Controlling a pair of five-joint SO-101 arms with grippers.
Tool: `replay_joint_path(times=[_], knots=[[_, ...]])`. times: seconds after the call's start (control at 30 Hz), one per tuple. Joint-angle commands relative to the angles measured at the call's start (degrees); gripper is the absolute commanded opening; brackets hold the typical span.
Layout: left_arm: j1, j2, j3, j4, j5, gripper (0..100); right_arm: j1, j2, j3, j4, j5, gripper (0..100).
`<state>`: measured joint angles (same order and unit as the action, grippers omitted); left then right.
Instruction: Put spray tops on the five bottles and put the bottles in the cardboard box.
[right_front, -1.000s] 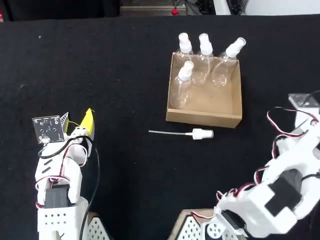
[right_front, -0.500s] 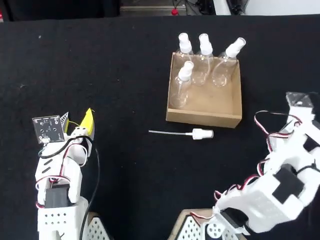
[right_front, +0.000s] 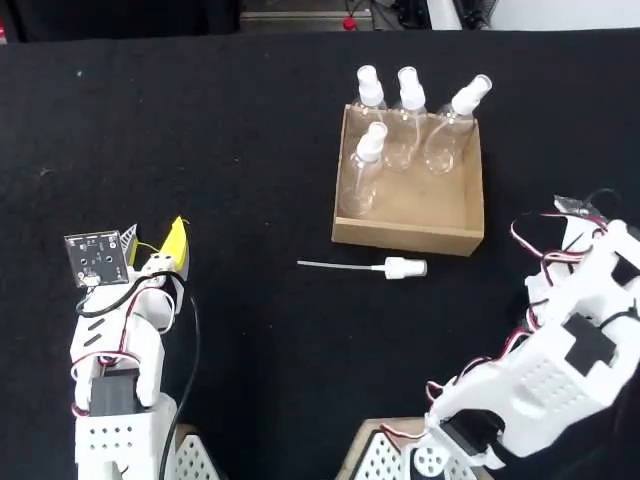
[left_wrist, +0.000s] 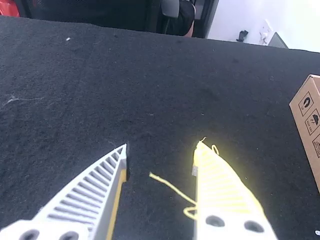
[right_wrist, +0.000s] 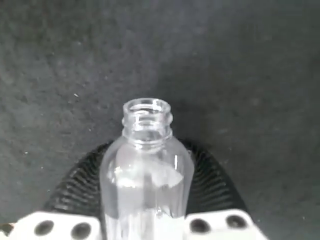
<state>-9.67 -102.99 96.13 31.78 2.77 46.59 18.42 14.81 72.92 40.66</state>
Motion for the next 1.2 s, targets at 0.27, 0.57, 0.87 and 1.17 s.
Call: replay_joint_path(times=[0.27,0.57,0.87,1.17], knots=[[0.7,-0.1,1.3,-1.1,0.4,21,-1.1,-0.3,-6.5,1.9,1.7,27.5],[0.7,-0.1,1.3,-1.1,0.4,21,-0.8,-0.2,-15.6,11.6,1.8,26.1],[0.5,-0.1,1.3,-1.1,0.4,21,3.7,0.0,-16.7,12.7,4.5,26.2],[0.6,-0.1,1.3,-1.1,0.4,21,4.0,0.0,-16.8,19.3,6.7,26.2]])
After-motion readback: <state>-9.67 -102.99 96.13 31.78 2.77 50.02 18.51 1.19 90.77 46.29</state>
